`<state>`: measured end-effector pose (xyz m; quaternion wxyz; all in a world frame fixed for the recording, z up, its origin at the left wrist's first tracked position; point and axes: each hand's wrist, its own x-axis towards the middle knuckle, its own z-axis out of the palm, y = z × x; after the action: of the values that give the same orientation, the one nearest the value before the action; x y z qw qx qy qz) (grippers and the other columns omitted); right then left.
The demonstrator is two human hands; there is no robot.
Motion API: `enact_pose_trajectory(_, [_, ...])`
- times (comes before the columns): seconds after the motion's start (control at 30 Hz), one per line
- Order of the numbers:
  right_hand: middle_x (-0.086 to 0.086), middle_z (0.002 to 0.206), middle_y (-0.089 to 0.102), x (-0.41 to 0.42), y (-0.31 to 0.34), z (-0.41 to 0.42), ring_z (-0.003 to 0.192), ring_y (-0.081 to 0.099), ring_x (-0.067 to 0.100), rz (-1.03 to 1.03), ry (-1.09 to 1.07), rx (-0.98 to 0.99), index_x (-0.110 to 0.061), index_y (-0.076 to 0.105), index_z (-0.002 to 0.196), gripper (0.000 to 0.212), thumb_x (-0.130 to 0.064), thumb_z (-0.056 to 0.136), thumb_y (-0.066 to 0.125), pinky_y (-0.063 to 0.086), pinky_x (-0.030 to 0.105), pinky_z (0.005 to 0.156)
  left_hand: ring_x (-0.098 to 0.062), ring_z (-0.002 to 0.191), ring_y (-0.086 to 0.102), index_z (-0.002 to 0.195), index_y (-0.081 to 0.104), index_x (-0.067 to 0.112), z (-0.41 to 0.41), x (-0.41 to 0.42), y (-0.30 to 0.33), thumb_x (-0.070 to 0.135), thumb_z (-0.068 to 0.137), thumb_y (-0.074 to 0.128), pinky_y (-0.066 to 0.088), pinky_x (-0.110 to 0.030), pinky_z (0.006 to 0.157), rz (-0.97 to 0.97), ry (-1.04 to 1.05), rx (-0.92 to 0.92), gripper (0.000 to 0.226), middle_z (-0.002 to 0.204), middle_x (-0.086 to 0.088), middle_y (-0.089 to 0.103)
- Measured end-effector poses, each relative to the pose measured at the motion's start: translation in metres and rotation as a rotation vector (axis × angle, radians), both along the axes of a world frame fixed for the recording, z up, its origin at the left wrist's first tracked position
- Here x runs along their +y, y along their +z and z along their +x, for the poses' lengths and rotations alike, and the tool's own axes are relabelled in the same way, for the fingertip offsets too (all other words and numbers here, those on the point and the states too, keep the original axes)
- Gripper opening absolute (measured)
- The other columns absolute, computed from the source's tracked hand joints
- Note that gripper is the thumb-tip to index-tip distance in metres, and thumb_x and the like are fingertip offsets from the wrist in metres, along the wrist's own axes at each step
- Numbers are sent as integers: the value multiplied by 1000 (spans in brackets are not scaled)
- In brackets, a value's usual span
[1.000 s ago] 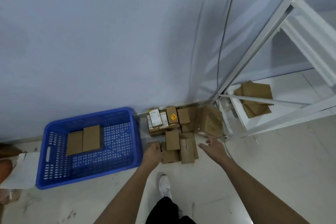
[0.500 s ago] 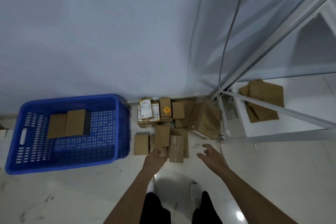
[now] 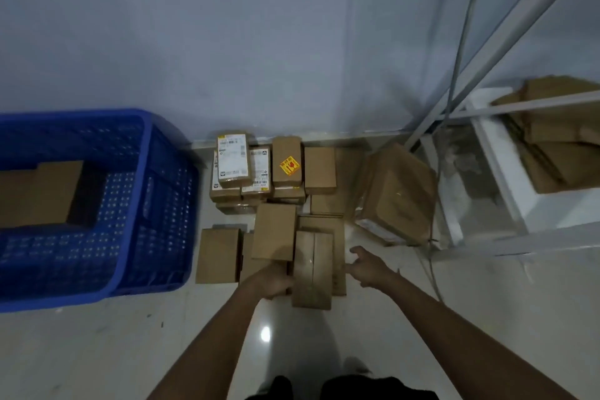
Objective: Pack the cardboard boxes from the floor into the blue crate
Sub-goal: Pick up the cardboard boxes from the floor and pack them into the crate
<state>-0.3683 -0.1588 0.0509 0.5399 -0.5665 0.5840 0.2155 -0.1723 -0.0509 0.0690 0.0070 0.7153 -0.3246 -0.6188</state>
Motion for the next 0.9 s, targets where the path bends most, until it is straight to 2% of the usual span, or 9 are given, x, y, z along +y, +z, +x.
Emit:
enact_pose_trajectory(0.07, [8,122,54,-5,-45,6,99,59,21,56,-13,6,-20,26,147,78,-46,84,64,55,32,80,-12,73,59,99,58,19,5,-2,-45,26,96,49,49,-23,64,-13,-54,48,12,91,-2,62])
enact_pose_trajectory(0.13, [7,123,56,-8,-82,11,100,65,23,61,-12,-8,-18,23,148,92,-62,78,64,59,35,80,-20,105,61,122,56,15,10,2,-94,29,96,49,52,-34,89,-72,-62,77,30,123,-7,60])
enact_pose_trajectory(0.2, [6,121,60,-5,-113,12,98,68,23,61,0,-58,-19,23,149,97,-73,75,58,60,37,80,-13,110,59,124,57,20,9,11,-131,43,92,53,49,-35,99,-149,-34,132,40,123,0,62])
enact_pose_trajectory(0.27, [2,126,58,3,-137,11,100,67,20,42,32,-115,-22,24,149,93,-76,77,50,58,34,81,-9,109,61,120,60,27,5,17,-162,52,89,53,50,-32,99,-218,-1,136,40,118,10,64])
enact_pose_trajectory(0.33, [0,136,54,13,-155,9,112,60,19,-31,58,-160,-25,26,148,86,-76,81,44,52,29,87,-10,104,64,108,61,32,-1,24,-184,42,93,54,53,-27,92,-249,101,170,20,112,10,66])
enact_pose_trajectory(0.4, [-1,141,51,21,-163,7,120,55,19,-113,43,-192,-28,27,148,80,-75,84,39,47,28,92,-12,105,64,110,59,33,-8,26,-189,37,92,57,54,-29,92,-302,184,194,18,114,6,66])
enact_pose_trajectory(0.53, [-4,140,52,25,-133,-3,117,57,19,-104,-40,-206,-31,28,147,82,-77,80,43,53,38,92,-11,119,56,139,44,26,-23,28,-154,38,93,56,49,-31,101,-346,184,201,49,133,6,56])
enact_pose_trajectory(0.7, [-6,130,55,19,-42,-9,104,60,16,-72,-159,-203,-31,29,145,77,-70,82,50,54,26,67,-13,108,63,126,56,26,-22,18,-71,45,85,65,54,-39,95,-292,267,255,46,122,4,64])
enact_pose_trajectory(0.9, [-9,124,62,15,95,11,103,64,13,-92,-232,-269,-37,36,140,83,-79,70,55,58,38,83,-16,113,61,124,55,22,0,11,75,40,78,74,49,-42,100,-229,486,326,53,120,2,63])
